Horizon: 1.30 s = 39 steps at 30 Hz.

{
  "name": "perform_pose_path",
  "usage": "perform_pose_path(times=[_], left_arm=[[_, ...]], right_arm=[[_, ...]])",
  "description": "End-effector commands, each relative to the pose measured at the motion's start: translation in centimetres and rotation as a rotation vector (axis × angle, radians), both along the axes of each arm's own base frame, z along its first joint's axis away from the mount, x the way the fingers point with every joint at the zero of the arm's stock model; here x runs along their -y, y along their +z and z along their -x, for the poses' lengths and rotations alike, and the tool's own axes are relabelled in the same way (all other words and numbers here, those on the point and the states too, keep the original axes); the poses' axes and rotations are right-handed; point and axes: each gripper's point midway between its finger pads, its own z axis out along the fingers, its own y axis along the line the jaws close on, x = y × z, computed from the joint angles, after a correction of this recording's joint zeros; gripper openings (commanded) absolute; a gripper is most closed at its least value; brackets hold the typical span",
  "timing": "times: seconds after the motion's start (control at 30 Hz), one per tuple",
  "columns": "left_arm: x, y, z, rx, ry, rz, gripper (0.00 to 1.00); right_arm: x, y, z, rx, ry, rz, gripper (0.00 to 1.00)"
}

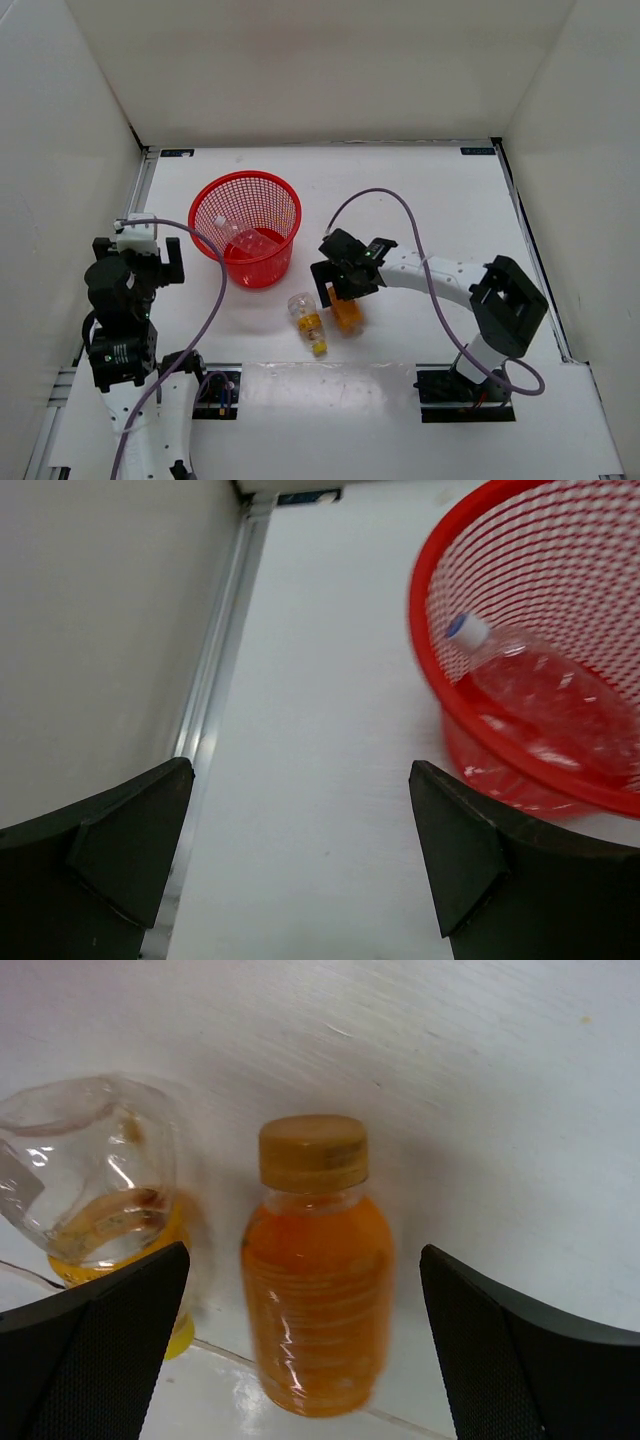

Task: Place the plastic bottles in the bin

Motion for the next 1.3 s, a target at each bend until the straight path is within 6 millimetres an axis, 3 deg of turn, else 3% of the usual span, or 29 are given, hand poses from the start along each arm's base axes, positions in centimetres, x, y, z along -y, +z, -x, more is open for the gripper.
perform_pose_path(times=[0.0,0.1,0.2,0.3,0.33,0.4,0.47,0.57,0.6,0.67,0.7,0.73,0.77,0.8,0.83,0.87,0.9,1.0,1.07,1.1,1.17,1.2,1.23,1.27], left_arm=[[-4.3,-2.3,1.2,-0.09,0.229,-0.093,1.0],[-4.9,-3.4,1.9,-0.121,0.249,-0.139,1.0],[-4.9,-2.9,2.4,-0.094,0.248,-0.152,1.0],[-4.6,-3.1,2.6,-0.092,0.228,-0.157,1.0],[-4.6,-3.1,2.6,-0.092,0.228,-0.157,1.0],[-4.6,-3.5,2.6,-0.102,0.227,-0.156,1.0],[-4.7,-3.5,2.6,-0.103,0.236,-0.158,1.0],[-4.7,-4.1,2.4,-0.123,0.235,-0.157,1.0],[-4.9,-4.1,2.5,-0.124,0.243,-0.16,1.0],[-4.9,-4.5,2.5,-0.135,0.243,-0.159,1.0],[-4.9,-4.5,2.5,-0.132,0.246,-0.149,1.0],[-4.9,-4.7,2.3,-0.141,0.245,-0.149,1.0],[-4.7,-5.1,2.2,-0.149,0.235,-0.146,1.0],[-4.6,-5.1,2.1,-0.148,0.225,-0.143,1.0],[-4.6,-5.1,2.1,-0.148,0.225,-0.143,1.0],[-4.6,-5.1,2.1,-0.148,0.225,-0.143,1.0],[-4.6,-5.1,2.1,-0.148,0.225,-0.143,1.0],[-4.6,-5.7,2.2,-0.168,0.223,-0.141,1.0],[-4.7,-6.3,2.4,-0.188,0.232,-0.143,1.0],[-4.7,-6.3,2.4,-0.188,0.232,-0.143,1.0],[-4.7,-6.8,2.6,-0.198,0.231,-0.143,1.0],[-4.7,-6.8,2.6,-0.198,0.231,-0.143,1.0],[-4.7,-7.1,2.6,-0.207,0.23,-0.142,1.0],[-4.7,-7.3,2.7,-0.217,0.23,-0.142,1.0]], right_arm=[[-2.3,0.0,-0.1,-0.06,0.017,-0.107,0.97],[-1.8,-2.0,0.3,-0.1,0.013,-0.053,0.91],[-0.6,-3.3,0.9,-0.134,-0.008,-0.014,0.73],[0.8,-3.0,0.3,-0.109,-0.04,-0.005,0.61],[1.2,-2.4,-0.2,-0.094,-0.06,-0.011,0.45],[2.3,-1.8,-1.1,-0.061,-0.094,0.006,0.36],[2.9,0.3,-2.7,-0.006,-0.115,0.002,0.34],[2.8,5.9,-6.4,0.174,-0.143,-0.025,0.33],[1.5,10.8,-8.6,0.29,-0.149,-0.102,0.33],[0.3,16.7,-11.6,0.46,-0.198,-0.206,0.28],[-0.4,20.7,-13.1,0.564,-0.211,-0.273,0.28],[-1.1,23.1,-13.7,0.64,-0.211,-0.323,0.28],[-3.0,26.3,-14.7,0.74,-0.201,-0.434,0.28],[-3.8,28.6,-15.1,0.794,-0.176,-0.498,0.28],[-5.5,28.9,-15.4,0.824,-0.117,-0.516,0.3],[-7.2,31.9,-15.4,0.866,-0.078,-0.591,0.31],[-10.2,30.9,-15.8,0.833,-0.006,-0.601,0.33],[-14.9,32.6,-17.3,0.823,0.065,-0.592,0.35],[-17.5,32.2,-17.2,0.78,0.123,-0.602,0.39],[-18.8,31.3,-17.6,0.751,0.144,-0.592,0.49],[-20.2,30.0,-16.8,0.705,0.198,-0.602,0.59],[-20.4,29.5,-16.6,0.692,0.21,-0.602,0.67],[-20.2,28.7,-16.2,0.671,0.221,-0.592,0.85],[-19.7,29.4,-15.9,0.677,0.22,-0.599,0.92]])
